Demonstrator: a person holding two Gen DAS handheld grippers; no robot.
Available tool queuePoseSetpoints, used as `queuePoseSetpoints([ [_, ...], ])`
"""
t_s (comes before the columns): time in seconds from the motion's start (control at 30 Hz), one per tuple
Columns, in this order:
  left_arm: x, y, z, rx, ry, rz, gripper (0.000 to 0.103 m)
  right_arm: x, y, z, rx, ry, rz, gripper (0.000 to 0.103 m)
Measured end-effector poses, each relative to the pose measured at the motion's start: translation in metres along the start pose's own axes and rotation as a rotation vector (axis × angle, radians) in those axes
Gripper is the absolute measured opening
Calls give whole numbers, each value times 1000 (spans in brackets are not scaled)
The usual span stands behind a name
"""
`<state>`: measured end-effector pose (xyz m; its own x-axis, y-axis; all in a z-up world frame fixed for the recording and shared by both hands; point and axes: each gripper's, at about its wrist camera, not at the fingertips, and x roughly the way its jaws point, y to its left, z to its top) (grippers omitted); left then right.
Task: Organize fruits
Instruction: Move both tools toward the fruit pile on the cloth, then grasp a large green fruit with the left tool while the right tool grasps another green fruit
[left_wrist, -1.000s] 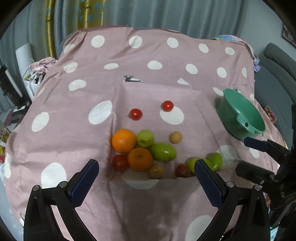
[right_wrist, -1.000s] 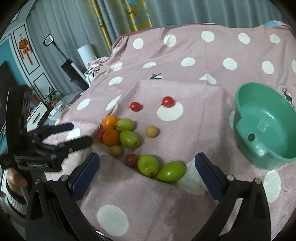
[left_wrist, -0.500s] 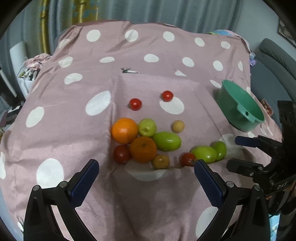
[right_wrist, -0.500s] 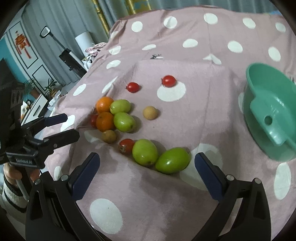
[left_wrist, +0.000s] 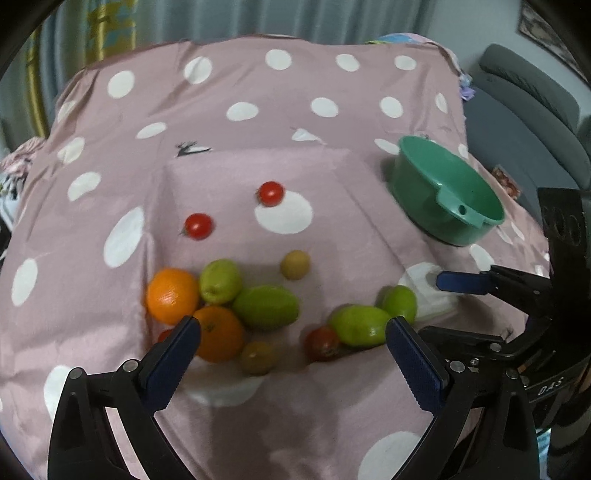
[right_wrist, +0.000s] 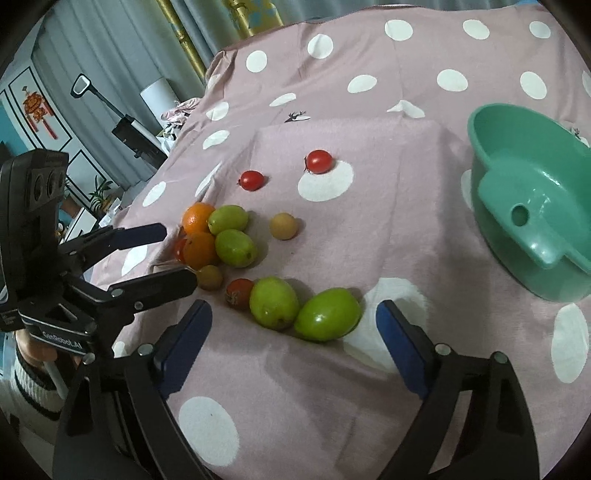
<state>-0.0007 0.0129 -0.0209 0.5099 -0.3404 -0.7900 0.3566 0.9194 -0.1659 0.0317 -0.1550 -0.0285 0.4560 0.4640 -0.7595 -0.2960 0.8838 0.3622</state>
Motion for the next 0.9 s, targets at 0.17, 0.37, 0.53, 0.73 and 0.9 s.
queuePoseSetpoints([
  [0.17,10,-2,1,2,28,-38,100,-3,-7,-3,2,-3,1,90],
  [0.37,15,-8,6,40,44,-54,100,-8,-16,-8,8,-17,33,87],
  [0.53,25,-18,10,86,72,-85,86,-8,-20,-10,3,-11,45,84],
  [0.73,45,-31,11,138,148,-120,72,-15,-19,-15,-38,-12,47,84],
  [0.9,59,-38,13,191,212,-118,69,-20,-28,-15,4,-28,65,85],
])
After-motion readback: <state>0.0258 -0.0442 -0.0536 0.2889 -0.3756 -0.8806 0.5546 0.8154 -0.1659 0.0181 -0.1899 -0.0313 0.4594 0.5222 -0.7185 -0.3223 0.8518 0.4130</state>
